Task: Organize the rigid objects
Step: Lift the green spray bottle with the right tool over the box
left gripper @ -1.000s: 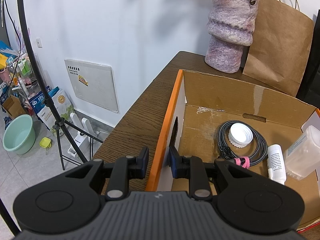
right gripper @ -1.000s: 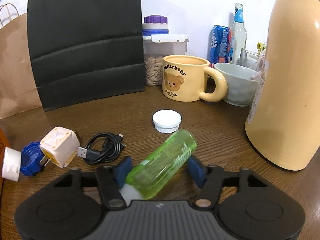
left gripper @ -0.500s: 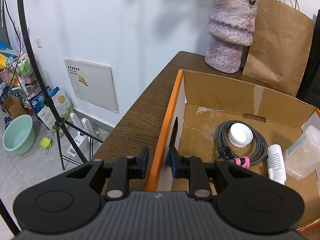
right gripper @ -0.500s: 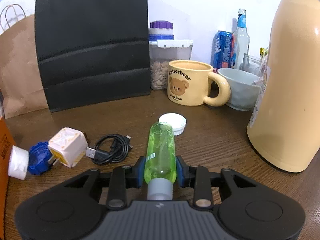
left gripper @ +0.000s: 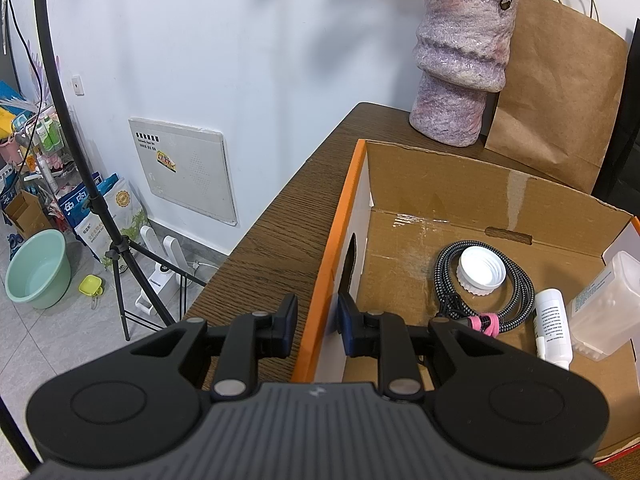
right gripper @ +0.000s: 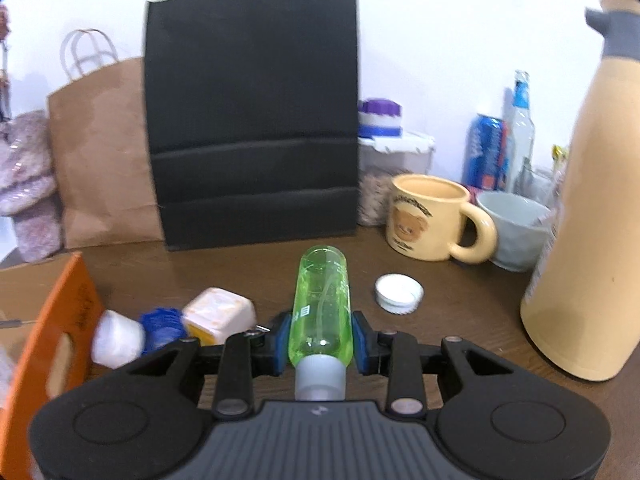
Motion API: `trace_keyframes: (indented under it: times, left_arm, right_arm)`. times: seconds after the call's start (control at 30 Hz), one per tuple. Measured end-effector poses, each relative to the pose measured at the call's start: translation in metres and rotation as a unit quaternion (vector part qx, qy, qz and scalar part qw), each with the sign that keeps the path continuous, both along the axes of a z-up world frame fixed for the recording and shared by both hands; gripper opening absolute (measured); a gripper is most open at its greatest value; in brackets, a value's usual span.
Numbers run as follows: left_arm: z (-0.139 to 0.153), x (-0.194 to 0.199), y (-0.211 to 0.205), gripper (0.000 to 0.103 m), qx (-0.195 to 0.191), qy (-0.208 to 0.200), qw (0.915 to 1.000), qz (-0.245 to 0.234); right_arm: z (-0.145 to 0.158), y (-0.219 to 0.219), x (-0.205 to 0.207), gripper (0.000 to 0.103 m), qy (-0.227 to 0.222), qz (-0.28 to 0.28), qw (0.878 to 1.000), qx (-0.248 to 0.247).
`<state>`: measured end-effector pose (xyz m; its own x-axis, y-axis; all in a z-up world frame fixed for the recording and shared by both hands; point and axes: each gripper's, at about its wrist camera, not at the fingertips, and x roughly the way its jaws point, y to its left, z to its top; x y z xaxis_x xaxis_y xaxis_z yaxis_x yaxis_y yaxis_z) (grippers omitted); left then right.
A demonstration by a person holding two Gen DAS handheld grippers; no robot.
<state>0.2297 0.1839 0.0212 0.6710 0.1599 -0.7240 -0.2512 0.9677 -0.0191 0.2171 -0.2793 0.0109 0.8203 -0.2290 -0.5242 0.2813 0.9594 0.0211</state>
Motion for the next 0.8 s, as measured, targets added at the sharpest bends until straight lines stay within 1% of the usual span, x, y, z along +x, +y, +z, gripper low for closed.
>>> trace_keyframes:
  times: [0.3, 0.47, 0.6, 0.8]
  left_arm:
    - [0.000, 0.000, 0.000, 0.023, 0.000, 0.000, 1.0000, 0.000]
    - [0.000, 0.001, -0.001, 0.023, 0.002, 0.000, 1.0000, 0.000]
    - [0.000, 0.001, -0.001, 0.023, 0.002, 0.000, 1.0000, 0.000]
    - [0.000, 0.001, -0.002, 0.023, 0.002, 0.000, 1.0000, 0.000]
  right_arm:
    - [0.030, 0.050, -0.010, 0.030, -0.035, 0.079, 0.996, 0.002]
    - [0.039, 0.086, -0.011, 0.030, -0.041, 0.126, 0.991, 0.008]
    - [0.043, 0.119, -0.010, 0.030, -0.043, 0.165, 0.985, 0.011]
    - [0.049, 0.175, -0.007, 0.030, -0.046, 0.226, 0.973, 0.020]
